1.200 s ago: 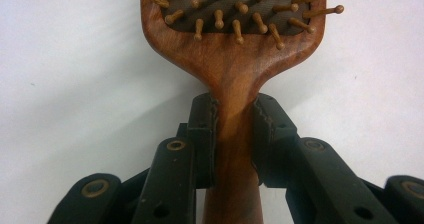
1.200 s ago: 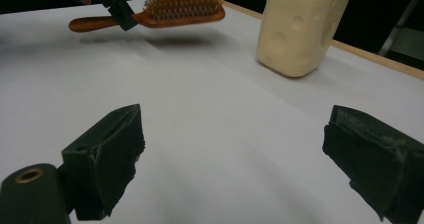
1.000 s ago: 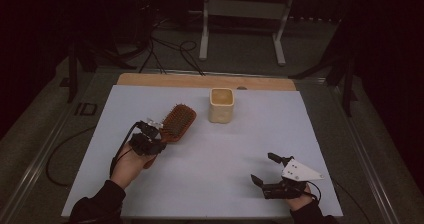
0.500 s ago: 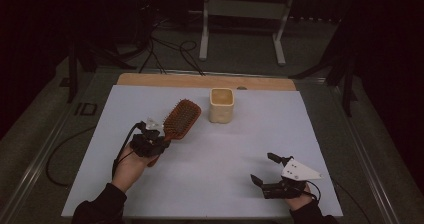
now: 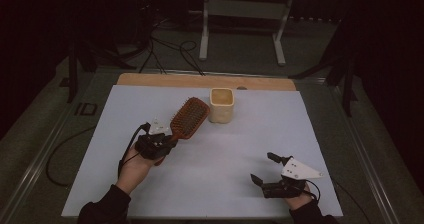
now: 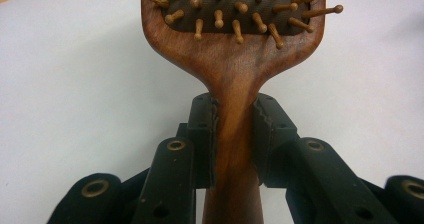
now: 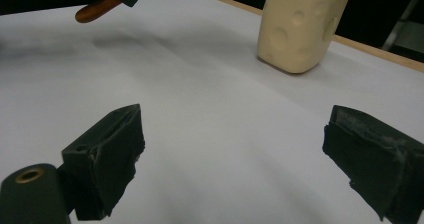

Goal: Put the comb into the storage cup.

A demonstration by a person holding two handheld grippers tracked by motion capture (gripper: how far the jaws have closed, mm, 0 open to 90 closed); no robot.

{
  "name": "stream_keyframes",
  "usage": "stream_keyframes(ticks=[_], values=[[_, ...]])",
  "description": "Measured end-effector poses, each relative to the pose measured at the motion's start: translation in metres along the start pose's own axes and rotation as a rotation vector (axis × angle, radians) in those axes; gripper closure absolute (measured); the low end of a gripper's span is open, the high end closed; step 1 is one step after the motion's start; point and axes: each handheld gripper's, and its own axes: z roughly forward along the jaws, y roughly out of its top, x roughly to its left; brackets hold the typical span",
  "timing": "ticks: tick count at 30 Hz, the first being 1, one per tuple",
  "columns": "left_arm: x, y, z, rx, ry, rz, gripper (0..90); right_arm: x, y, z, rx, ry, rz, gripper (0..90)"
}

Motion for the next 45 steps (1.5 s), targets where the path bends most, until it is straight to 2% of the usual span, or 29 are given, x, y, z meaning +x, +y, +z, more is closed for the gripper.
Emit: stream_keyframes(ticks=[4, 7, 8, 9, 12, 13, 15, 17, 18, 22, 25, 29, 32, 33, 34, 36, 38, 39, 41, 45], values=[[-0.004, 0.003, -0.001, -0.043, -0.024, -0.005, 73.5, 0.0, 0.0, 0.0, -0.001, -0.003, -0.004, 8.8], [-0.006, 0.005, -0.001, -0.065, -0.027, -0.001, 73.5, 0.0, 0.0, 0.0, -0.003, -0.004, -0.001, 8.8], [-0.008, 0.007, 0.0, -0.075, -0.041, 0.003, 73.5, 0.0, 0.0, 0.0, -0.002, -0.006, -0.001, 8.8], [-0.01, 0.007, 0.001, -0.09, -0.033, 0.011, 73.5, 0.0, 0.0, 0.0, -0.002, -0.006, -0.002, 8.8], [-0.01, 0.007, 0.002, -0.099, -0.05, 0.013, 73.4, 0.0, 0.001, 0.0, -0.004, -0.008, -0.002, 8.8], [-0.01, 0.006, 0.004, -0.127, -0.055, 0.015, 73.5, 0.001, 0.001, 0.0, -0.004, -0.009, -0.005, 8.8], [-0.011, 0.005, 0.005, -0.146, -0.058, 0.022, 73.5, 0.0, 0.002, -0.001, -0.006, -0.016, -0.008, 8.8], [-0.011, 0.005, 0.006, -0.156, -0.071, 0.016, 73.4, 0.0, 0.003, -0.002, -0.005, -0.025, -0.009, 8.8], [-0.012, 0.004, 0.007, -0.161, -0.06, 0.026, 73.4, 0.0, 0.004, -0.002, -0.004, -0.031, -0.007, 8.8], [-0.013, 0.003, 0.009, -0.162, -0.069, 0.026, 73.4, 0.0, 0.009, -0.003, 0.005, -0.057, -0.007, 8.8], [-0.014, 0.002, 0.009, -0.172, -0.074, 0.034, 73.4, -0.001, 0.018, -0.005, -0.006, -0.061, 0.02, 8.8], [-0.018, 0.003, 0.007, -0.193, -0.079, 0.046, 73.4, -0.001, 0.038, -0.006, -0.015, -0.063, 0.014, 8.8], [-0.02, 0.003, 0.007, -0.201, -0.099, 0.042, 73.4, -0.003, 0.05, -0.005, -0.024, -0.049, 0.031, 8.8], [-0.022, 0.004, 0.006, -0.208, -0.09, 0.055, 73.4, -0.005, 0.056, -0.003, -0.033, -0.045, 0.038, 8.8], [-0.023, 0.004, 0.006, -0.214, -0.112, 0.05, 73.4, -0.007, 0.064, -0.001, -0.035, -0.039, 0.057, 8.8], [-0.025, 0.004, 0.006, -0.218, -0.105, 0.058, 73.4, -0.01, 0.072, 0.003, -0.049, -0.027, 0.077, 8.8], [-0.027, 0.004, 0.006, -0.221, -0.124, 0.061, 73.4, -0.013, 0.08, 0.008, -0.058, -0.012, 0.088, 8.8], [-0.028, 0.004, 0.006, -0.222, -0.115, 0.068, 73.4, -0.014, 0.084, 0.011, -0.059, -0.008, 0.088, 8.8], [-0.029, 0.003, 0.008, -0.223, -0.135, 0.067, 73.4, -0.017, 0.091, 0.016, -0.068, -0.005, 0.094, 8.8], [-0.034, 0.003, 0.009, -0.226, -0.136, 0.083, 73.4, -0.026, 0.105, 0.028, -0.095, 0.03, 0.139, 8.8]])
